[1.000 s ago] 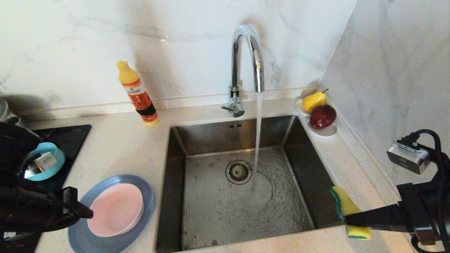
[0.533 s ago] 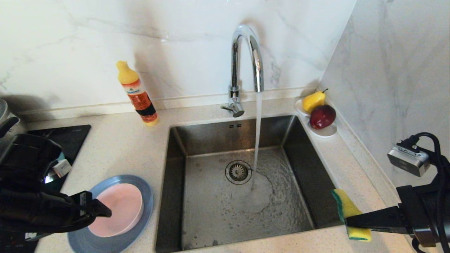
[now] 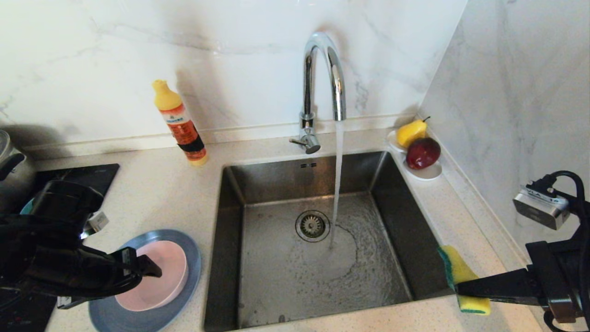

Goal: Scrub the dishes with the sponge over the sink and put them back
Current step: Wash the bowl

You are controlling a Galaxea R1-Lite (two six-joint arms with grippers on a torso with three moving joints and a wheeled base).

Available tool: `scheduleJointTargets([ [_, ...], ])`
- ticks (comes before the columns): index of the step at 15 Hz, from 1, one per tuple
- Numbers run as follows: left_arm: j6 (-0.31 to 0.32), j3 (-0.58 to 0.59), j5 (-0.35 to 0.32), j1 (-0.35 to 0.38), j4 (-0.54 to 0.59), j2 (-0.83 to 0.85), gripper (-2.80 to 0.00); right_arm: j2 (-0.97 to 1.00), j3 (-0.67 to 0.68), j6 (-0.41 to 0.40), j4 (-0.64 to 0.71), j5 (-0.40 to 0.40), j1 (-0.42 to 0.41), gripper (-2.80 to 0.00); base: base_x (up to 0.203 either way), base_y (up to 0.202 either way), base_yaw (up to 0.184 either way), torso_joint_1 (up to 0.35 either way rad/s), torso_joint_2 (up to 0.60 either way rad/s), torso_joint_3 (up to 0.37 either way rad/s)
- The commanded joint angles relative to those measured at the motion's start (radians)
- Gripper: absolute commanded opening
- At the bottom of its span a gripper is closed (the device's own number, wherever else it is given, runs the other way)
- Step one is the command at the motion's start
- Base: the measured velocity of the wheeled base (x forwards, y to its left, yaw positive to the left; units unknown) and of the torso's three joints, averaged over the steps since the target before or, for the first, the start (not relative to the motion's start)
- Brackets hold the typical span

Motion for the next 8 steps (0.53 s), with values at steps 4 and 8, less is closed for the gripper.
scheduleJointTargets([
  [4, -0.010, -0.004, 0.002, 0.002, -0.071, 0.059, 0.00, -0.004, 0.006, 0.002, 0.000, 0.004, 0.001, -2.80, 0.000, 0.000, 0.000, 0.000, 0.00, 0.000],
  [8, -0.017, -0.021, 0.015, 0.017, -0.082, 0.069, 0.00, -0.008, 0.006, 0.000, 0.002, 0.004, 0.001, -2.80, 0.000, 0.000, 0.000, 0.000, 0.00, 0.000],
])
